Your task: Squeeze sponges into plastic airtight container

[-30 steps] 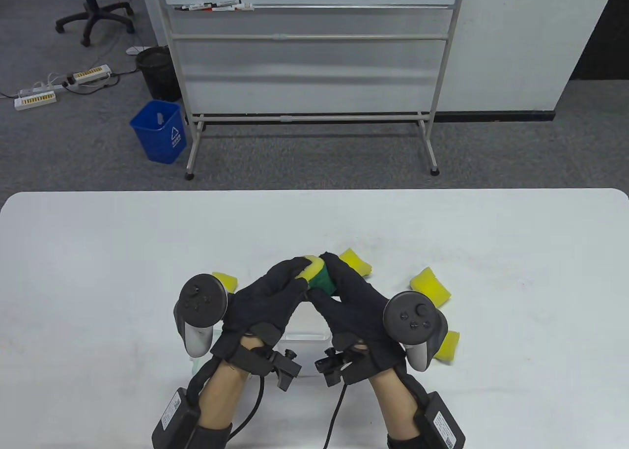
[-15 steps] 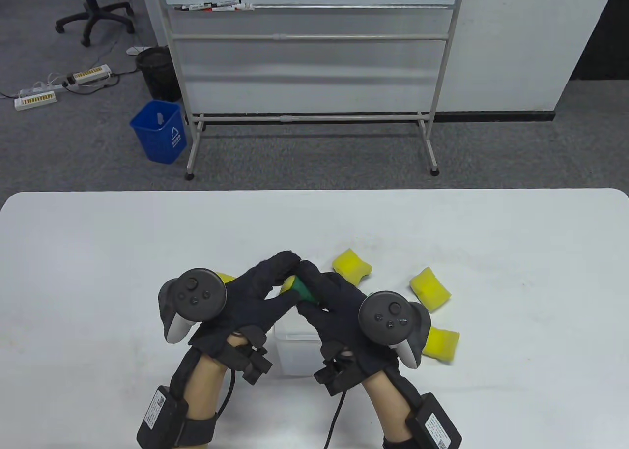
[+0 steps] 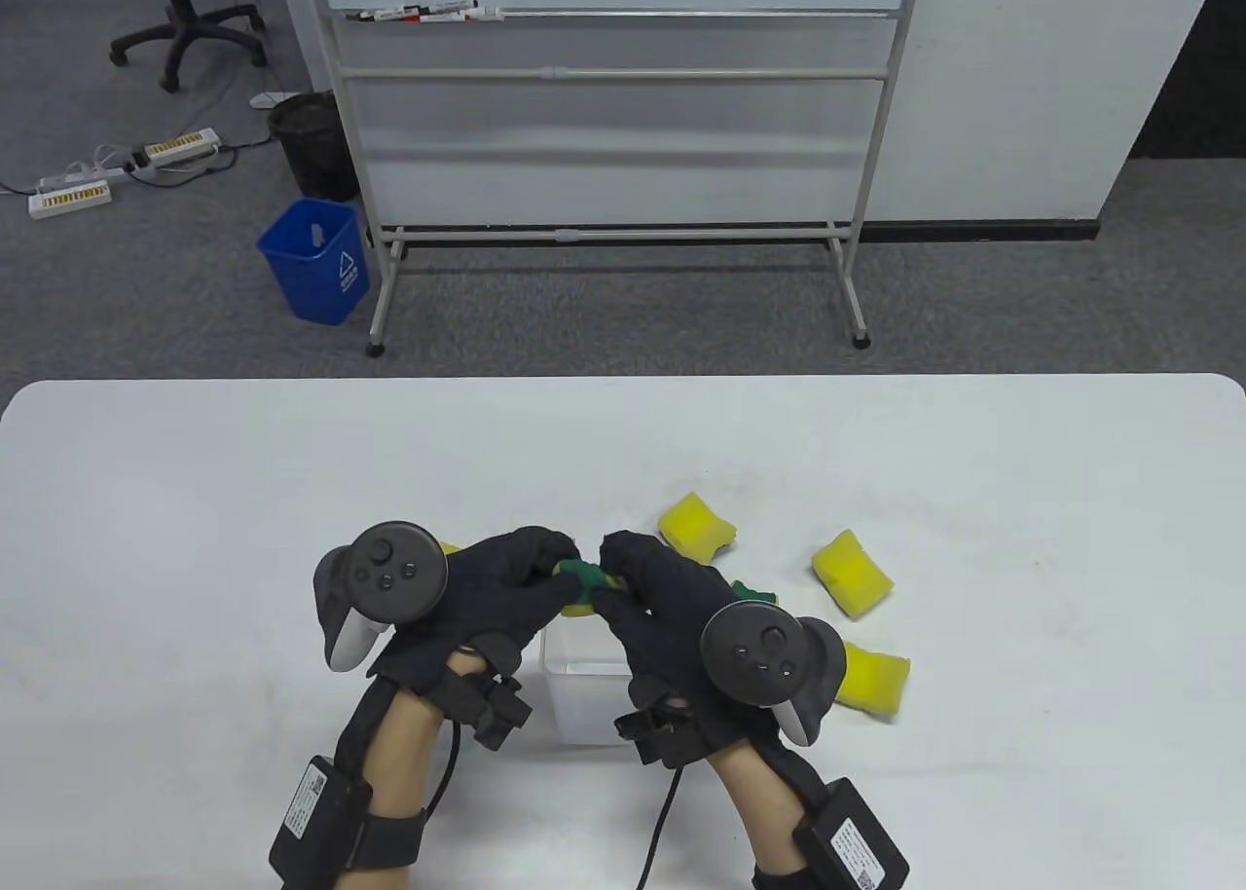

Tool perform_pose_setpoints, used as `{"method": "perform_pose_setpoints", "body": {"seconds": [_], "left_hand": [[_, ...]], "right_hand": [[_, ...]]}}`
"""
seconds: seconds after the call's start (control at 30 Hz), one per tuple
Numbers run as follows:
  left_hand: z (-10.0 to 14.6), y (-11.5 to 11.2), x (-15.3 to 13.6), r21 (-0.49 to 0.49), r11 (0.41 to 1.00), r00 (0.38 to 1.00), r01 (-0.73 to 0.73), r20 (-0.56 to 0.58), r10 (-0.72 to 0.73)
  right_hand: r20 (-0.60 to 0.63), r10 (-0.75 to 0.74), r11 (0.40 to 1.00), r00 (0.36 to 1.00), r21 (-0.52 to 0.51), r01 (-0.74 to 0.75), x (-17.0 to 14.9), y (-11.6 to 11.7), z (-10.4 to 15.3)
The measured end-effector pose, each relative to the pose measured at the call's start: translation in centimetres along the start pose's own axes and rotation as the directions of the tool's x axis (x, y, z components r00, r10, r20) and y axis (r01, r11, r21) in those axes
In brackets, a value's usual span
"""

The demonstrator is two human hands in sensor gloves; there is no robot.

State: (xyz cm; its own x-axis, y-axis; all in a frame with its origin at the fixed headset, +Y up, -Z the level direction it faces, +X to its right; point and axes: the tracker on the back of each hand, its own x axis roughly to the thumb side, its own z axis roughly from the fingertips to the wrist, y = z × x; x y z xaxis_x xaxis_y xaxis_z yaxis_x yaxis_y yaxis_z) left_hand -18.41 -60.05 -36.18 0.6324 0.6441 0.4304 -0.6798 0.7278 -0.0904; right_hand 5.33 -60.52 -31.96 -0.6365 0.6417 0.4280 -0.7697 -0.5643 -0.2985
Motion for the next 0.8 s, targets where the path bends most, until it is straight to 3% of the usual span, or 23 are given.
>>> {"method": "perform_pose_setpoints", "body": {"seconds": [0.17,0.37,0.57,0.8], "left_hand": [[0.5,1.0,-1.0,0.094,0.988,0.989,0.120,-0.098,-0.110],[1.1,2.3,-5.1,0.161,0.948,0.927,0.275,-0.307,-0.217],[1.5,1.2,-11.0,0.043,0.929,0.816,0.367,-0.494,-0.300],[1.8,-1.2,-15.3,-0.098,0.942,0.762,0.322,-0.563,-0.319]], "right_hand": [[0.004,0.110,0.991,0.994,0.070,-0.110,0.1,0.6,-0.1],[0.049,0.259,0.958,0.965,0.116,-0.263,0.3,1.9,0.1],[0.041,0.279,0.950,0.959,0.137,-0.282,-0.3,2.8,0.2],[0.026,0.227,0.970,0.974,0.078,-0.228,-1.0,2.9,0.3]]}}
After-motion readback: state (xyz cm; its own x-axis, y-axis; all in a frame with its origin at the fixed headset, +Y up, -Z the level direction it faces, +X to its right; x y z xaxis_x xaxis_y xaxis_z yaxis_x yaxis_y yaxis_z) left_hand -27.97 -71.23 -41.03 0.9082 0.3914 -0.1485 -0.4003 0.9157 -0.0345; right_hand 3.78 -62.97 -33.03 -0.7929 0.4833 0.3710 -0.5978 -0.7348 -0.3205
